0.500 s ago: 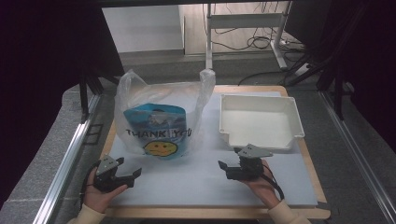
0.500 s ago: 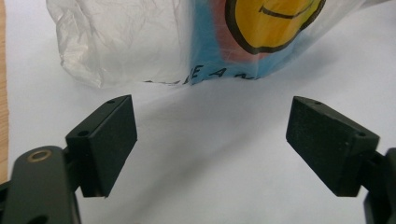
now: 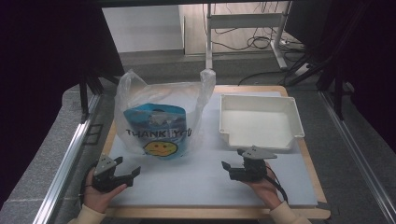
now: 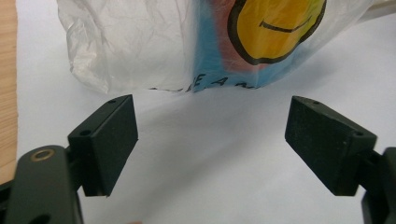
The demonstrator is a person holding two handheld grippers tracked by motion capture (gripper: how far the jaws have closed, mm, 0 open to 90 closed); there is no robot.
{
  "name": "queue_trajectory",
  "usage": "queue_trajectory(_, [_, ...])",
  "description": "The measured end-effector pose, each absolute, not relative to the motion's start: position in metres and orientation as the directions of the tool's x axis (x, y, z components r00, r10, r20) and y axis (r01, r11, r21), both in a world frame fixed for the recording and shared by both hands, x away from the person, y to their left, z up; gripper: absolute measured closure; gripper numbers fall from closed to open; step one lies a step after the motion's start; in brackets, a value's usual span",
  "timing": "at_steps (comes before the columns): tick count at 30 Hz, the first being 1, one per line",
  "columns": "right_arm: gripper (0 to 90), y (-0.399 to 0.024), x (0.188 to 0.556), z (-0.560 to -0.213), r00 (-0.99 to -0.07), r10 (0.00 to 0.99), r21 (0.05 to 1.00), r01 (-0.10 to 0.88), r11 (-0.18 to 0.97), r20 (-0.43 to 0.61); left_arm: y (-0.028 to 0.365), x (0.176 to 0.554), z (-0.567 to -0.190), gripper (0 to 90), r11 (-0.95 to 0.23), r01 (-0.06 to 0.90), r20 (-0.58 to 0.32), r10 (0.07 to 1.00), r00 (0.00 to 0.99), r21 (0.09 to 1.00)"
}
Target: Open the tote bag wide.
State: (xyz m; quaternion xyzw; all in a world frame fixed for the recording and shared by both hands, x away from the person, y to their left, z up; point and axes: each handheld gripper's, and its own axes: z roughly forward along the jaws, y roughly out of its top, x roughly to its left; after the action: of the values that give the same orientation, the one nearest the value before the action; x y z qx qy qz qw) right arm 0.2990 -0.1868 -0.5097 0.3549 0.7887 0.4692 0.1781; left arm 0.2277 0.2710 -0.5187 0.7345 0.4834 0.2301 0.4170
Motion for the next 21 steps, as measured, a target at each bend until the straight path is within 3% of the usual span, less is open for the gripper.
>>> queue_trajectory(5, [21.9,-0.187,0.298,-0.508,-0.68,0.732,0.87,0.376,0.319,0.026,0.272,0.228,-0.519,16.5,-0.195,0.484,-0.048,0.894,0.445,0.853])
queue_trajectory(21, [22.3,-0.183,0.296,-0.514,-0.69,0.724,0.853,0.372,0.365,-0.009,0.272,0.223,-0.504,23.1,-0.177,0.501,-0.078,0.891,0.447,0.847])
